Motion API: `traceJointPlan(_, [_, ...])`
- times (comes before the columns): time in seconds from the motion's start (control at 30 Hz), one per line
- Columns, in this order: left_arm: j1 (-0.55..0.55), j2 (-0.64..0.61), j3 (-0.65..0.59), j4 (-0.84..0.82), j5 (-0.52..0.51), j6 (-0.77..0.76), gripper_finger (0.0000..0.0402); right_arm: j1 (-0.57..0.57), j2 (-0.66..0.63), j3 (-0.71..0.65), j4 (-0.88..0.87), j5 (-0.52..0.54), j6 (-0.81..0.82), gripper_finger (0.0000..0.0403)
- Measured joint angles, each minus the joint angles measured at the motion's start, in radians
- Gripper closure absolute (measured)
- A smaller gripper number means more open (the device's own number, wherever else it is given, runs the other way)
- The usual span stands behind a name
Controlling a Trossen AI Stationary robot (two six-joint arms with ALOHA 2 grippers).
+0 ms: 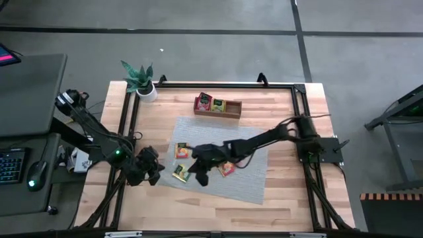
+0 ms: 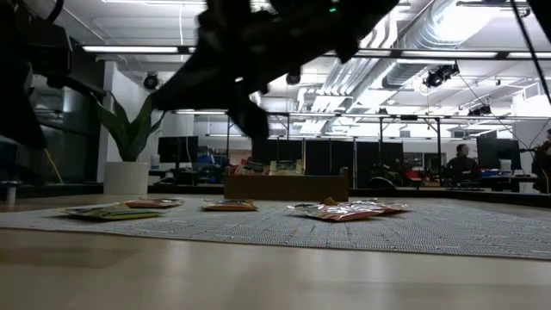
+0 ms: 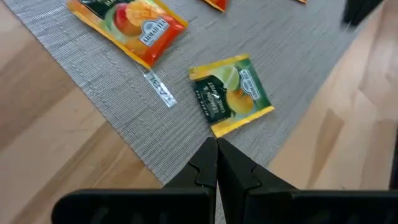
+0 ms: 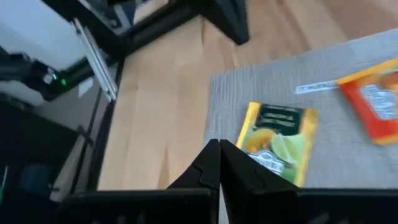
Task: Pick & Place Tea
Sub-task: Put the yellow tea bag into the middle section of the wooden organizer
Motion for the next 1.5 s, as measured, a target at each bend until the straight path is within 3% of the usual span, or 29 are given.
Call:
traceJointPlan(0.23, [0.003,0.0,-0.003,-0.002,0.008,-0.001,0.0401,-0.008,0.157,0.254,-0.255,-0.02,-0.06,0.0403])
traceJointPlan(0.43, [0.003,0.0,-0.003,-0.006,0.019,0.0,0.0401,-0.013,0.228,0.377,-0.469,0.021,-0.083,0.0403])
traceJointPlan(1.5, [0.003,0.001,-0.003,-0.007,0.003,-0.004,0.0401,-0.007,0.28,0.383,-0.509,0.024,-0.071,0.0403])
